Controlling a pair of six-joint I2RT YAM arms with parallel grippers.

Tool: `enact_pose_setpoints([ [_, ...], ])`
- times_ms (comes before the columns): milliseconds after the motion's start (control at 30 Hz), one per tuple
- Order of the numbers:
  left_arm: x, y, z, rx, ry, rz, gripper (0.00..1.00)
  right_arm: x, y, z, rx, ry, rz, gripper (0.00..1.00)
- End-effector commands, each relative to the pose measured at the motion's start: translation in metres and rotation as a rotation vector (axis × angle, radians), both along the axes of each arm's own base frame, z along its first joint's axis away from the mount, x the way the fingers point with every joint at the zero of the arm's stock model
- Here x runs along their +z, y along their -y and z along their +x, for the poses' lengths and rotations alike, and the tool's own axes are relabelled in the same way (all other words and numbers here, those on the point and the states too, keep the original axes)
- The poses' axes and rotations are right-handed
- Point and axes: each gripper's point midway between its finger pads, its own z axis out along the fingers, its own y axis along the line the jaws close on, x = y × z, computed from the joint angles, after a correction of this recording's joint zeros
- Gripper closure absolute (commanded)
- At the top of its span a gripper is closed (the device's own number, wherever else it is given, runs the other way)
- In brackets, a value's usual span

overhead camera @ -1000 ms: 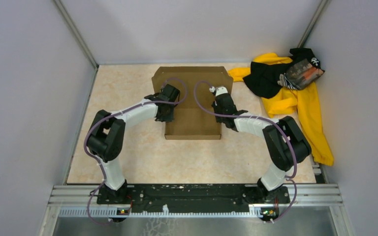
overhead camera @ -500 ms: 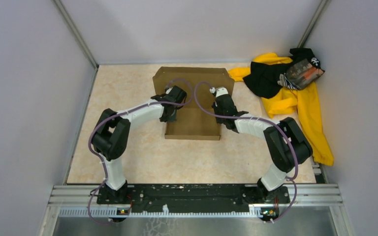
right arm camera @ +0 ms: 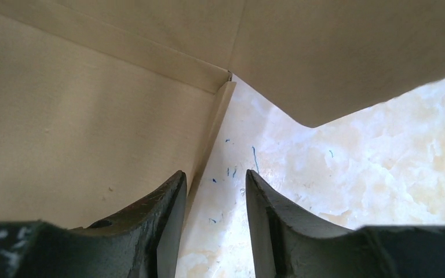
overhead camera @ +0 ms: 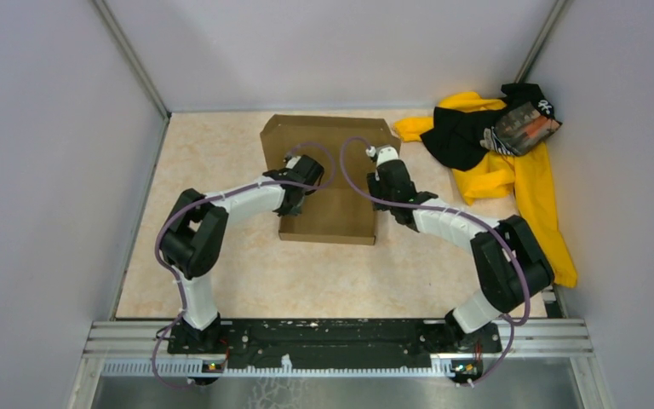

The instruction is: Fold the paper box

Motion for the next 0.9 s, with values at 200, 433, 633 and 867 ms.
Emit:
enact_pose_setpoints([
  [200,-0.015,-0.003,-0.007,-0.024,-0.009,-0.005,0.69,0.054,-0.018,-0.006,0.053,0.072,0.082,0.56],
  [433,-0.014,0.009,-0.008,-0.060,-0.004,-0.076,0.69,0.077,-0.021,-0.016,0.060,0.096,0.124,0.54],
  [633,-0.012,0.012,-0.010,-0.070,0.005,-0.113,0.69,0.089,-0.016,-0.031,0.060,0.110,0.147,0.54],
  [867,-0.008,0.011,-0.011,-0.061,0.024,-0.128,0.71,0.088,-0.032,-0.045,0.110,0.096,0.148,0.55],
])
